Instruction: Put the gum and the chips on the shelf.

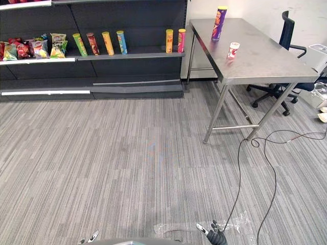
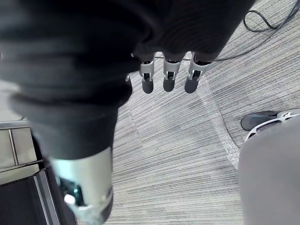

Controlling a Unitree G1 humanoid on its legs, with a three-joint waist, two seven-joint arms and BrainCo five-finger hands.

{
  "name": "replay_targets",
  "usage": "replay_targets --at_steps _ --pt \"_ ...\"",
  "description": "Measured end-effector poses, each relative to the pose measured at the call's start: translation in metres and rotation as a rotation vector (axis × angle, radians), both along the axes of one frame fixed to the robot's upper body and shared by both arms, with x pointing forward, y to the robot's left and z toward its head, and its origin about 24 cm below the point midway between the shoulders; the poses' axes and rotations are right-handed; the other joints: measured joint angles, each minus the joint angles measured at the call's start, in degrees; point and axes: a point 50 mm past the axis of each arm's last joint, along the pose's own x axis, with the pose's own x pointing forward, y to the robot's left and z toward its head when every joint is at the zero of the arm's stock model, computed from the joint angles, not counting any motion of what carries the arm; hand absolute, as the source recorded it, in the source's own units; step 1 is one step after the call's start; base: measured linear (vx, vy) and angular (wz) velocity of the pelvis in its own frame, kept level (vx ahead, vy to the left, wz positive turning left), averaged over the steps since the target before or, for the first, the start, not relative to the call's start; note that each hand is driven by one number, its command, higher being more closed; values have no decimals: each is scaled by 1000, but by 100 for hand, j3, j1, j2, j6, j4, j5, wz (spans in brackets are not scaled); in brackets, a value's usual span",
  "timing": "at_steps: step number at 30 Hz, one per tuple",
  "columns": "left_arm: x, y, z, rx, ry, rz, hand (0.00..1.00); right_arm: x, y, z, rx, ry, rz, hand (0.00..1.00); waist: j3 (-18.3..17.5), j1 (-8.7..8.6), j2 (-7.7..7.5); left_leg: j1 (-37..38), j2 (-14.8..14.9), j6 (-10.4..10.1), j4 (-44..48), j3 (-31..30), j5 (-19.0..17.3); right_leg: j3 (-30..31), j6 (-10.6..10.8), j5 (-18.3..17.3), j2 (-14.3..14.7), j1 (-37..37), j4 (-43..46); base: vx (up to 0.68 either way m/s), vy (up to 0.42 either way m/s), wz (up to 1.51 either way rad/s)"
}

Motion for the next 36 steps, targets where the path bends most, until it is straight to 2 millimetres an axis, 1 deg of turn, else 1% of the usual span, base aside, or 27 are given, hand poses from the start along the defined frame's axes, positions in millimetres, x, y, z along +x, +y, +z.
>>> replay_targets --at_steps 1,5,8,11,15,20,22,28,36 --pt "1 0 0 -2 -3 -2 0 2 0 0 1 -1 0 0 42 5 -20 31 1 -26 -3 45 -17 2 10 3 0 32 -15 22 -5 -5" --pt "3 0 0 -1 -6 -6 0 10 2 1 6 -20 -2 0 82 4 -14 59 -10 -33 -6 84 -21 2 142 -5 -9 89 -72 5 -1 -1" --pt "3 0 0 2 -3 -4 0 16 6 1 19 -36 -7 0 97 10 -7 98 -3 -37 -21 97 -25 7 203 -40 -6 94 -69 -49 -18 -3" --pt "3 0 0 2 1 -2 0 19 15 -1 90 -42 -59 0 107 13 -9 130 15 -39 -68 133 -27 34 202 -40 10 90 -70 -74 -26 -6" --pt "3 -1 0 -2 -1 2 0 18 15 -2 102 -30 -73 0 114 31 -10 172 15 -34 -94 227 -25 70 168 -17 6 91 -65 -62 -11 -9" --pt "3 -1 0 -9 -7 1 0 17 14 0 88 -62 -111 0 135 33 -32 227 16 -31 -126 315 -27 152 148 -4 13 96 -78 -23 -15 -9" --pt "2 -1 0 -11 -8 9 0 15 14 0 106 -69 -121 0 136 31 -34 234 19 -35 -129 398 -33 207 106 26 20 91 -105 -2 -24 -13" --pt "1 -1 0 -16 -13 35 0 15 15 1 94 -88 -118 0 134 35 -26 296 40 -93 -129 439 -73 220 109 32 44 173 -165 5 -30 -3" --pt "4 -1 0 -10 -30 35 0 14 16 0 93 -74 -113 0 139 140 -35 333 94 -116 -129 513 -90 216 109 32 96 189 -166 -35 -43 -3"
